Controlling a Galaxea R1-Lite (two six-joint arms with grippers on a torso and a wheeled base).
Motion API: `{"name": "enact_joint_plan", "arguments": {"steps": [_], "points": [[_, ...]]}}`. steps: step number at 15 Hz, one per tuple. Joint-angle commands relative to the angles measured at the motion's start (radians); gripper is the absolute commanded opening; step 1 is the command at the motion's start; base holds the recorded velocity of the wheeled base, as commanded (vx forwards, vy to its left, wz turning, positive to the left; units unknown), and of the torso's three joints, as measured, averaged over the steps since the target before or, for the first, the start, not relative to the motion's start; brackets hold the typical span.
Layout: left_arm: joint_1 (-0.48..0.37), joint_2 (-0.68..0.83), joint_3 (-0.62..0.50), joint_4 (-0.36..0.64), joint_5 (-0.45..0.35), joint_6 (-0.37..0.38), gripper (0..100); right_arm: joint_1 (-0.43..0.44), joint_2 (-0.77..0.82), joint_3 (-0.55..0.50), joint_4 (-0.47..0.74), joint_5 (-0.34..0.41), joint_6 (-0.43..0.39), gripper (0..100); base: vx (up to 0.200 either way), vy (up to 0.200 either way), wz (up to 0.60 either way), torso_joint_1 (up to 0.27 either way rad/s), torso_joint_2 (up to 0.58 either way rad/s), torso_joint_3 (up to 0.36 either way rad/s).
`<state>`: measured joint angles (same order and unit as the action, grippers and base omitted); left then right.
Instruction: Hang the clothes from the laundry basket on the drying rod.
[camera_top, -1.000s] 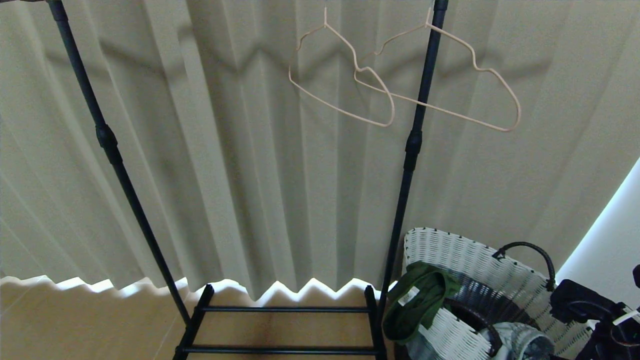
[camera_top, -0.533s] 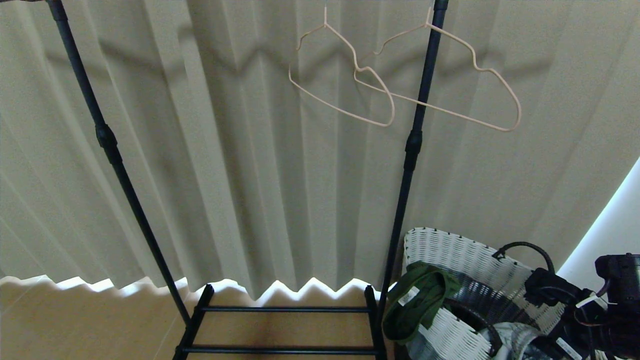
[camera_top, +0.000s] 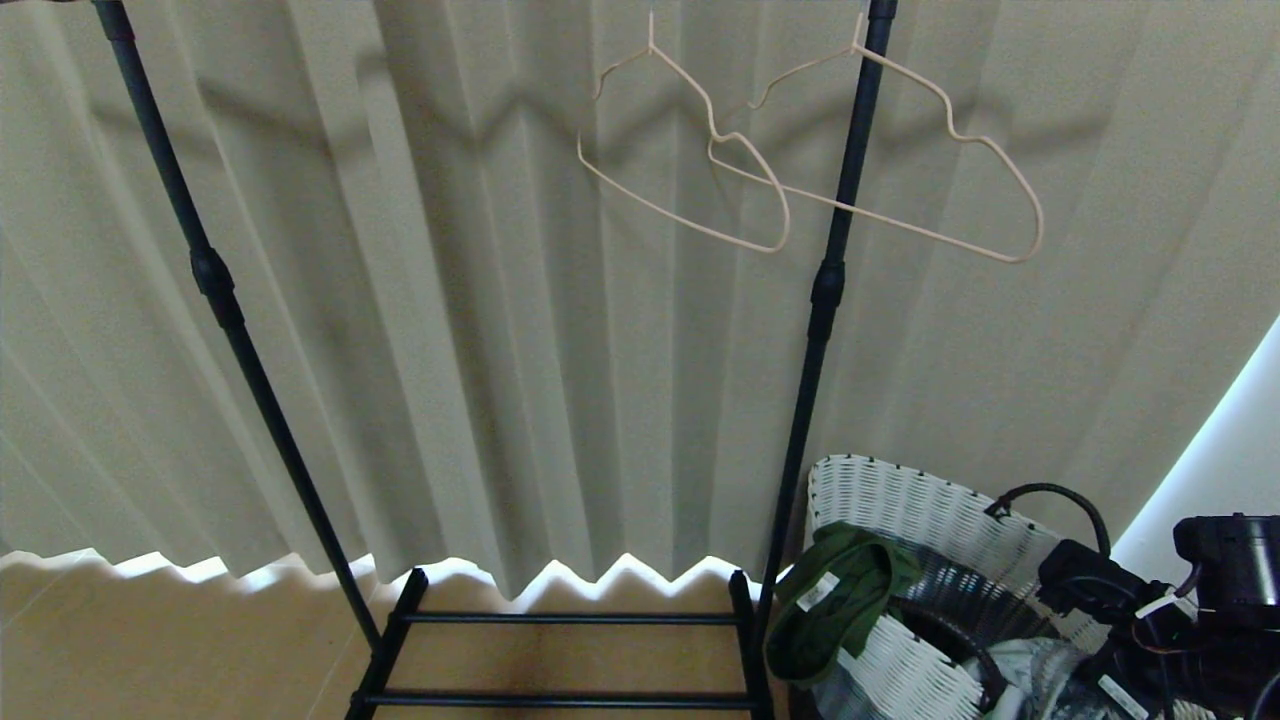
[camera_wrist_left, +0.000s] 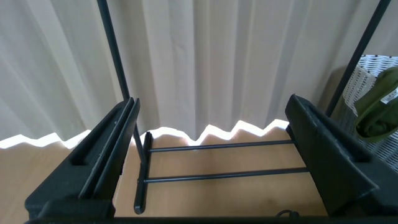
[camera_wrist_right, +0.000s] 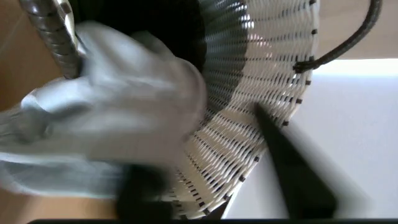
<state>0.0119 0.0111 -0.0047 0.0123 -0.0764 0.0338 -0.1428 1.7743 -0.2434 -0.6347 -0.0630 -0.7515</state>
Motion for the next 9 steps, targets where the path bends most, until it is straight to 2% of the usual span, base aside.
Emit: {"name": "enact_joint_plan", "arguments": {"steps": [1,4,6,7,8,9], "points": [[0.000,0.000,0.000,0.000,0.000,0.000,100,0.002,-0.022,0.015,-0.016,0.003,0.001,0,0.000,0.000,0.00,0.000,0.00,0.000],[0.000,0.000,0.000,0.000,0.000,0.000,100,0.019,-0.128,0.076,-0.039,0.015,0.012,0,0.000,0.000,0.00,0.000,0.00,0.000],[0.000,0.000,0.000,0.000,-0.002,0.000,100,0.121,-0.389,0.148,-0.014,0.009,0.127,0,0.000,0.000,0.00,0.000,0.00,0.000],[0.000,0.000,0.000,0.000,-0.002,0.001,100,0.132,-0.435,0.151,0.001,0.006,0.139,0,0.000,0.000,0.00,0.000,0.00,0.000],[0.000,0.000,0.000,0.000,-0.002,0.003,100,0.132,-0.593,0.138,0.093,0.003,0.142,0,0.000,0.000,0.00,0.000,0.00,0.000],[0.000,0.000,0.000,0.000,-0.002,0.003,100,0.132,-0.653,0.122,0.145,-0.003,0.142,0,0.000,0.000,0.00,0.000,0.00,0.000]]}}
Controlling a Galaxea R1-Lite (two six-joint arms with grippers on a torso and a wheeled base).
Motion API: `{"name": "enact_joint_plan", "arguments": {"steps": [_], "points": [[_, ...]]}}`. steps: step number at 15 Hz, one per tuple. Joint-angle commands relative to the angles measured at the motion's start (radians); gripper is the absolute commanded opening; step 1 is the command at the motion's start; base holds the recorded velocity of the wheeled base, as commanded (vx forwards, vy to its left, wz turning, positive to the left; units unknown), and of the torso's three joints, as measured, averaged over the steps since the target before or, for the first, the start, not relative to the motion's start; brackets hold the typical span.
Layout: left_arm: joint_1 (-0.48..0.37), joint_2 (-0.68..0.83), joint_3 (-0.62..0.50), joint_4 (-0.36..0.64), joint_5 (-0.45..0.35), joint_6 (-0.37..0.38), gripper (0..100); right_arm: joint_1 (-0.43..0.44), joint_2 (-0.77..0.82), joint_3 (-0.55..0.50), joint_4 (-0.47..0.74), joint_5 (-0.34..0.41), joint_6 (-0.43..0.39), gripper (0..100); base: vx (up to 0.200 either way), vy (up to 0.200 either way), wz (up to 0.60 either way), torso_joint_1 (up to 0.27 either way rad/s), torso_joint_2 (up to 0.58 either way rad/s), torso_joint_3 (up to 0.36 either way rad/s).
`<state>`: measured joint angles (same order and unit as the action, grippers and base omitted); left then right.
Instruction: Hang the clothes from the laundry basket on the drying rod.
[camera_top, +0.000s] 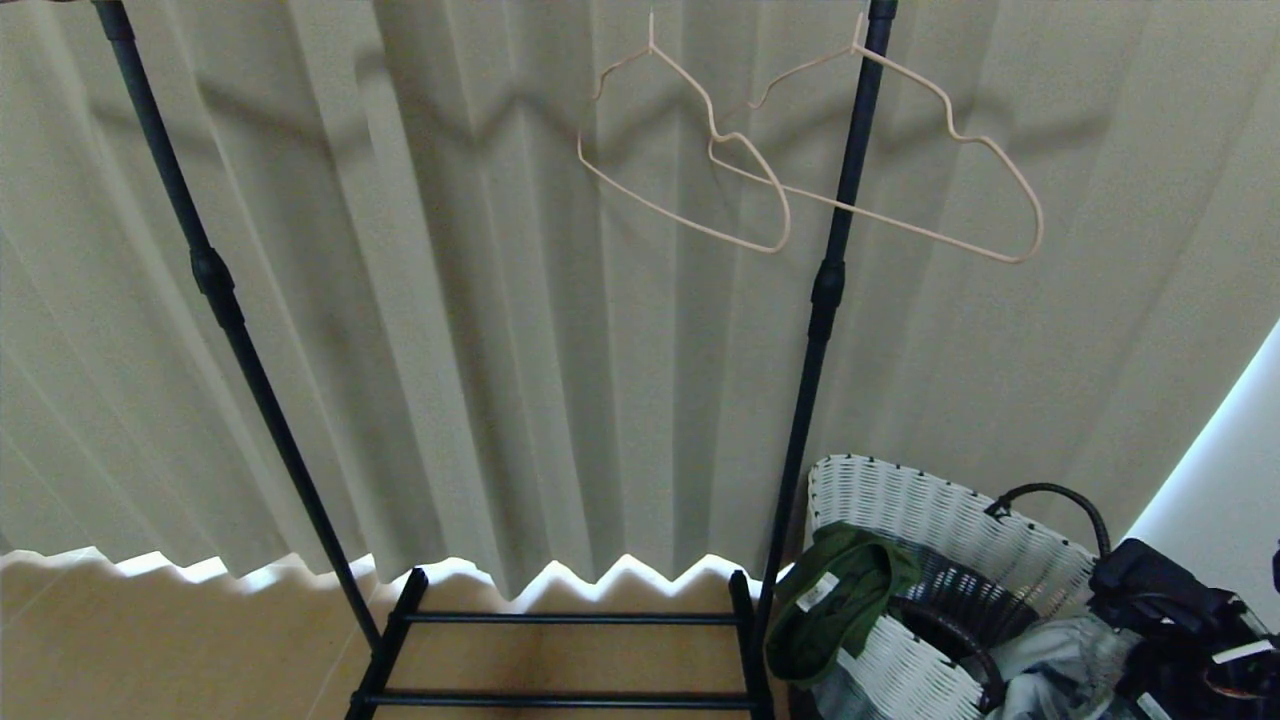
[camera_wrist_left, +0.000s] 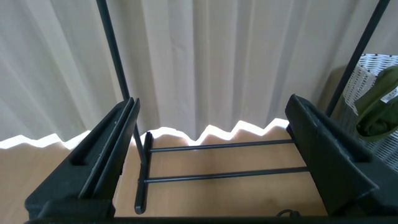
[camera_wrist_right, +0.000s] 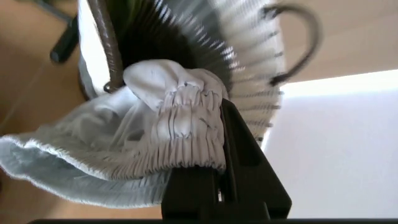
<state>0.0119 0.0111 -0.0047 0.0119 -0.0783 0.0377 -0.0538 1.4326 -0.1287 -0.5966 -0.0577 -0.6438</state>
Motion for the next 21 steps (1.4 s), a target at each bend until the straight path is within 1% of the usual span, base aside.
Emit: {"name": "enact_joint_plan", "arguments": {"steps": [1,3,6,9,14,21], "points": [[0.000,0.000,0.000,0.000,0.000,0.002,100,0.042,-0.391,-0.020,0.182,-0.014,0.036,0,-0.200,0.000,0.00,0.002,0.00,0.007],[0.000,0.000,0.002,0.000,0.000,0.005,100,0.042,-0.532,-0.083,0.308,-0.014,0.038,0,-0.200,0.000,0.00,0.002,0.00,0.000],[0.000,0.001,0.002,0.000,0.002,0.007,100,0.043,-0.589,-0.089,0.316,-0.011,0.038,0,-0.200,0.000,0.00,0.001,0.00,0.004],[0.000,0.000,0.002,0.000,0.000,0.007,100,0.049,-0.592,-0.095,0.307,-0.007,0.039,0,-0.200,0.000,0.00,-0.004,0.00,0.001],[0.000,0.000,0.000,0.000,-0.001,0.007,100,0.066,-0.580,-0.100,0.308,-0.001,0.041,0,0.000,0.000,0.00,0.000,0.00,0.000],[0.000,0.000,0.000,0.002,-0.001,0.005,100,0.085,-0.549,-0.112,0.308,-0.002,0.041,0,0.000,0.200,0.00,0.004,0.00,0.002]]}}
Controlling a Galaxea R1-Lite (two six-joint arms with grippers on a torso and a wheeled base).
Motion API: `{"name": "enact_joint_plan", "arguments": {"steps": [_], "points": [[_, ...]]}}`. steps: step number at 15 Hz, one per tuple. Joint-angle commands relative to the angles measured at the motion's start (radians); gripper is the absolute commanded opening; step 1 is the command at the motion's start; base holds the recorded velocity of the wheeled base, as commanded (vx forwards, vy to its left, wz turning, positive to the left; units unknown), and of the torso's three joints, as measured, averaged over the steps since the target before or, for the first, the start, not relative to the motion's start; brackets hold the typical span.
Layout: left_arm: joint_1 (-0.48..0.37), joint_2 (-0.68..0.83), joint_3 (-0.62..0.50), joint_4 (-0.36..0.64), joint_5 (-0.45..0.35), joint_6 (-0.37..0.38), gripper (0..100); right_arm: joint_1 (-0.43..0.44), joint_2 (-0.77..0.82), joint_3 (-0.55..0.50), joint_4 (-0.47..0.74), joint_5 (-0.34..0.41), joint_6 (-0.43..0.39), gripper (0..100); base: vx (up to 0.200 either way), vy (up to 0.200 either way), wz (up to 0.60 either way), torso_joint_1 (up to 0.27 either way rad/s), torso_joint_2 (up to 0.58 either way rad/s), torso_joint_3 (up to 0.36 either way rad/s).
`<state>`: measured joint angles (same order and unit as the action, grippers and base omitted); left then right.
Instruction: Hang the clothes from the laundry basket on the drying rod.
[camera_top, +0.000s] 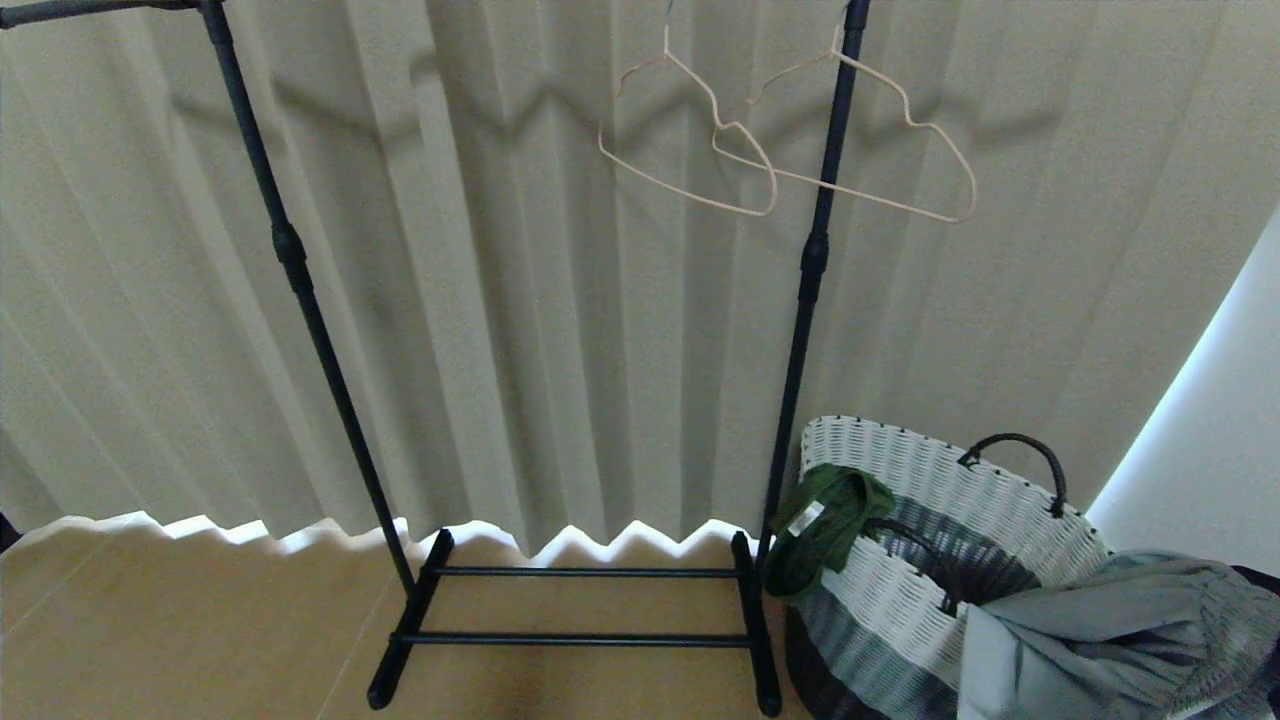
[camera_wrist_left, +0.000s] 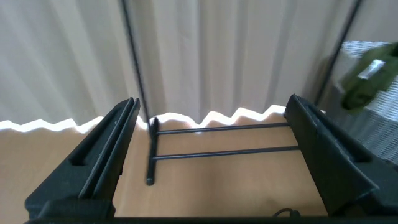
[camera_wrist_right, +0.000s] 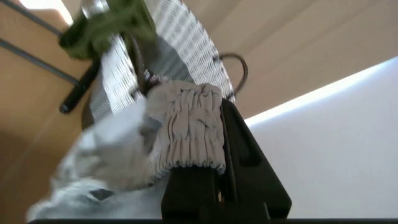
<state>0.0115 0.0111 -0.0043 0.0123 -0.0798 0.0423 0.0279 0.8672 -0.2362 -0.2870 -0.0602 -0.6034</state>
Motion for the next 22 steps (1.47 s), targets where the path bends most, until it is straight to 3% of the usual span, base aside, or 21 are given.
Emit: {"name": "enact_joint_plan", "arguments": {"steps": [1,5,11,14,16,20,21,22], "points": [[0.001,0.000,0.000,0.000,0.002,0.001,100,0.003,0.019,-0.011,-0.003,0.000,-0.001,0,0.000,0.200,0.00,0.007,0.00,0.007],[0.001,0.000,0.000,0.000,0.002,0.001,100,0.041,0.050,-0.075,-0.003,0.002,0.014,0,0.000,0.050,0.00,-0.001,0.00,0.001],[0.001,0.001,0.000,0.001,-0.011,0.045,100,0.250,0.162,-0.241,-0.004,0.002,0.231,0,0.000,0.000,0.00,0.000,0.00,0.000],[0.001,0.000,-0.013,-0.034,-0.158,0.044,100,0.356,0.268,-0.368,-0.009,0.086,0.386,0,0.000,0.000,0.00,0.000,0.00,0.000],[-0.019,0.027,-0.099,-0.040,-0.293,0.037,100,0.383,0.332,-0.433,-0.011,0.137,0.461,0,0.000,0.000,0.00,0.000,0.00,0.000],[-0.050,0.394,-0.310,-0.107,-0.316,0.004,100,0.425,0.424,-0.519,-0.087,0.174,0.557,0,0.000,0.000,0.00,0.000,0.00,0.000],[-0.064,0.570,-0.378,-0.199,-0.316,-0.032,100,0.445,0.457,-0.529,-0.144,0.174,0.568,0,0.000,0.000,0.00,0.000,0.00,0.000],[-0.068,0.645,-0.404,-0.249,-0.316,-0.050,100,0.452,0.467,-0.534,-0.166,0.174,0.571,0,0.000,0.000,0.00,0.000,0.00,0.000]]}}
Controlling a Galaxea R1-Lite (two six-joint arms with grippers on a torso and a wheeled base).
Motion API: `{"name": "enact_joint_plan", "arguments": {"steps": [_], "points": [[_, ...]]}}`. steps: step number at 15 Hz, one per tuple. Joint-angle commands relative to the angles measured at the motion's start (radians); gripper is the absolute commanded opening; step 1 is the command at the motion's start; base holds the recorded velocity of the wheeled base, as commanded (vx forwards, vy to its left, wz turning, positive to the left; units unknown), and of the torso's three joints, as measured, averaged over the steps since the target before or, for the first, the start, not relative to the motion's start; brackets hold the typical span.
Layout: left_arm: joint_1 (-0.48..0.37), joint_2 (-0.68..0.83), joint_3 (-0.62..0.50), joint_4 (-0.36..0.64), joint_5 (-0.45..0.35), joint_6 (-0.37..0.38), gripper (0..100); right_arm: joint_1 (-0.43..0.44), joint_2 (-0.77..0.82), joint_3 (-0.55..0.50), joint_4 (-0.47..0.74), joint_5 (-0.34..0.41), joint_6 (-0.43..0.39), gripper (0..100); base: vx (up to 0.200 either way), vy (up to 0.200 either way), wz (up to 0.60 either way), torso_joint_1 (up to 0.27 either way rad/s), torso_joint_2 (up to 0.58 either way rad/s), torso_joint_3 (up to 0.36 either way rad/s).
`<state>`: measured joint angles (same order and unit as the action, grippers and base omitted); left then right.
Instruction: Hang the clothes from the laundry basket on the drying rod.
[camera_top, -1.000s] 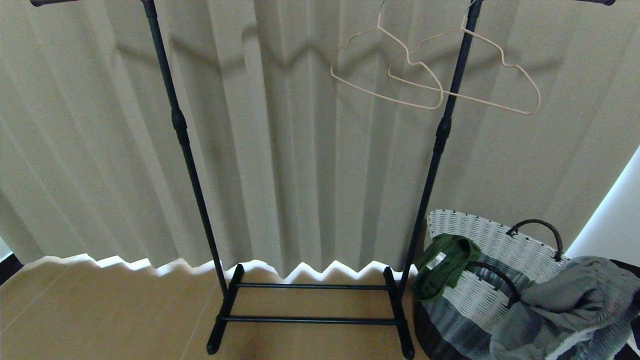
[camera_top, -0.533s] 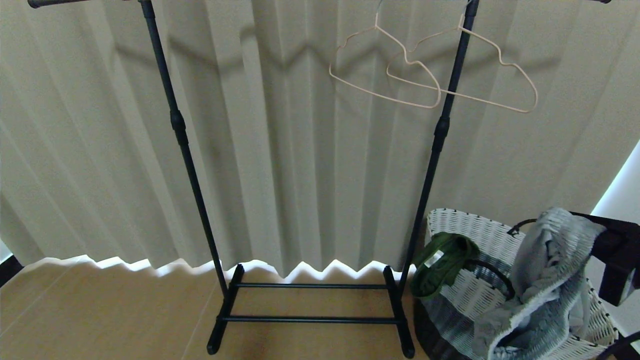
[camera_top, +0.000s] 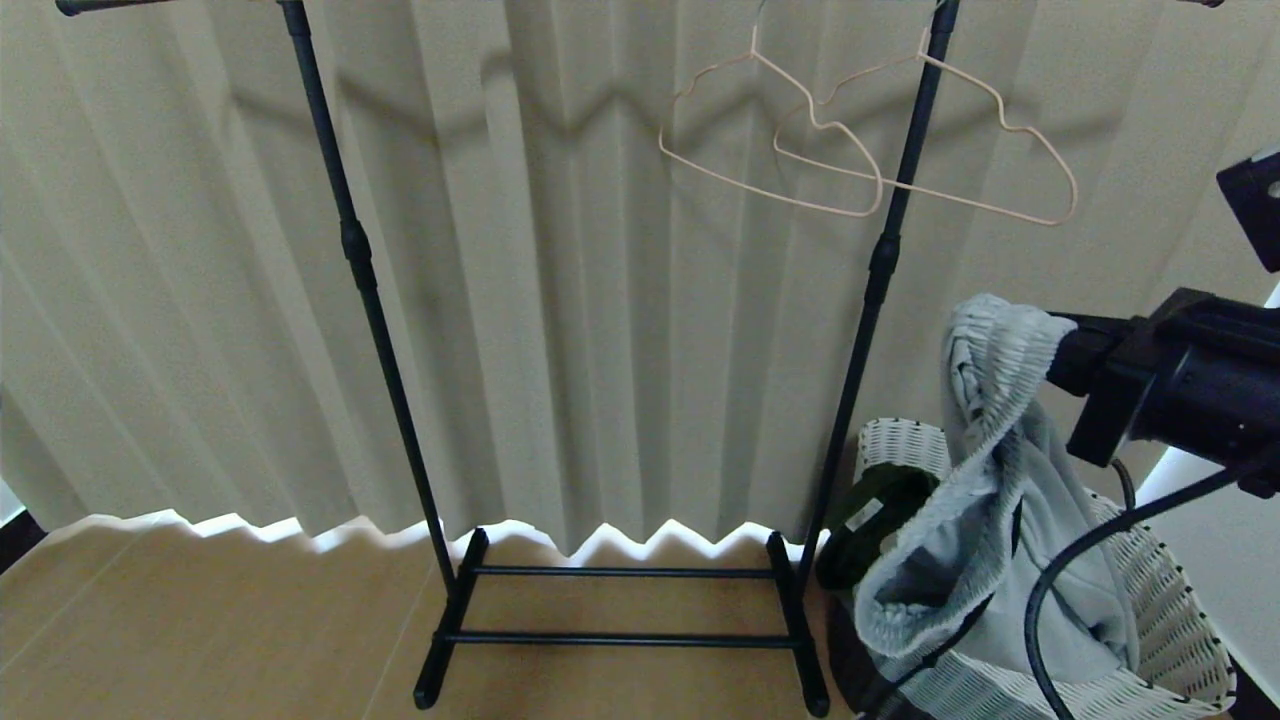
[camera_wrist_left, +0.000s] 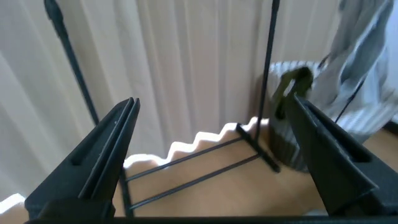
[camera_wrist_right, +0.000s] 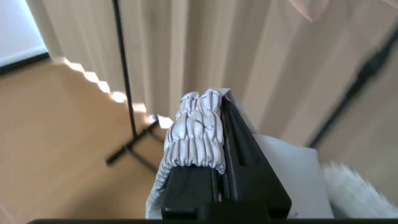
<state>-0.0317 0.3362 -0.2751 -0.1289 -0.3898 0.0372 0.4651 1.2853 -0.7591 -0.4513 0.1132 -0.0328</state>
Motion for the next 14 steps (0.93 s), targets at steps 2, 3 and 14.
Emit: {"name": "enact_joint_plan", "arguments": {"steps": [2,3,14], "points": [[-0.103,0.577,-0.211,-0.275,0.003,-0.073,100,0.041,0.069,-0.040,-0.040,0.000,0.030,0,0.000,0.000,0.00,0.000,0.00,0.000],[-0.172,0.653,-0.233,-0.316,0.028,-0.073,100,0.055,0.069,-0.054,-0.041,0.000,0.053,0,0.000,0.000,0.00,0.000,0.00,0.000],[-0.972,1.256,-0.271,-0.615,0.531,-0.318,100,0.136,0.063,-0.085,-0.113,0.022,0.117,0,0.000,0.000,0.00,0.000,0.00,0.000]]}}
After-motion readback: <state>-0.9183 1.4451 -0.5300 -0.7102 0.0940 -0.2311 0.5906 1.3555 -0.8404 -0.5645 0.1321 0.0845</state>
